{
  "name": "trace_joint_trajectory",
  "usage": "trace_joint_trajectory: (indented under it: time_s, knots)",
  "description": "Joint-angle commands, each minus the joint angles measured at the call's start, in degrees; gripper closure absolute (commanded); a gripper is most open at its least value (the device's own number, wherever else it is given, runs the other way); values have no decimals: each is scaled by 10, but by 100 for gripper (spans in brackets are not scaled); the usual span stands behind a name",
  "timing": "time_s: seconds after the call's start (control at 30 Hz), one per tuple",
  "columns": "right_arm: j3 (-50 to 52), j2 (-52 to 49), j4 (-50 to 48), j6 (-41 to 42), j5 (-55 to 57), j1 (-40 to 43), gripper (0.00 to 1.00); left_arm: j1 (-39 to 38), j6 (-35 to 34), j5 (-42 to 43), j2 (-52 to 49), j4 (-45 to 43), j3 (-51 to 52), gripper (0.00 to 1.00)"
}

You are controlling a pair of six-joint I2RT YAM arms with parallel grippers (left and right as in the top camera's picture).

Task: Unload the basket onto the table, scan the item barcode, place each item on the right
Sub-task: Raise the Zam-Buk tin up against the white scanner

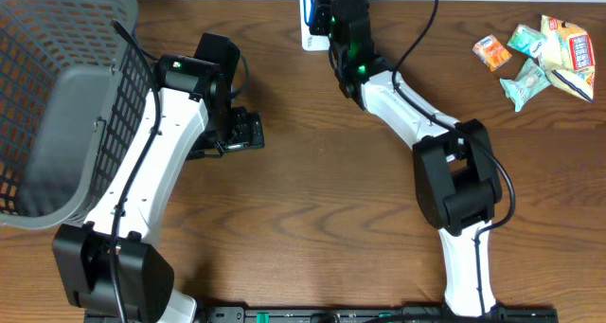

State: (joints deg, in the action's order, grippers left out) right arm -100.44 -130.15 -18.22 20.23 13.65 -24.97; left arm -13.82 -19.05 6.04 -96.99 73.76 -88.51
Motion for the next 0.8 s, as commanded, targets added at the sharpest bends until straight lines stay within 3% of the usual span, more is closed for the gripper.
trace_joint_trajectory:
  time_s: [0.0,0.1,0.5,0.63,0.77]
  knots:
    - [-44,-57,-35,-77,31,-2,41,0,4,-1,-2,4,-6,2]
    - [-68,-102,-80,-116,38,-2,41,0,4,-1,-2,4,-6,2]
    - [-130,-139,-45,-117,56,-7,40,0,4,-1,-2,4,-6,2]
    - [-179,-139,3,-94,133,-6,44,0,4,-1,-2,4,-6,2]
    - [-236,-135,90,-66,167,0,39,0,4,-1,-2,4,-6,2]
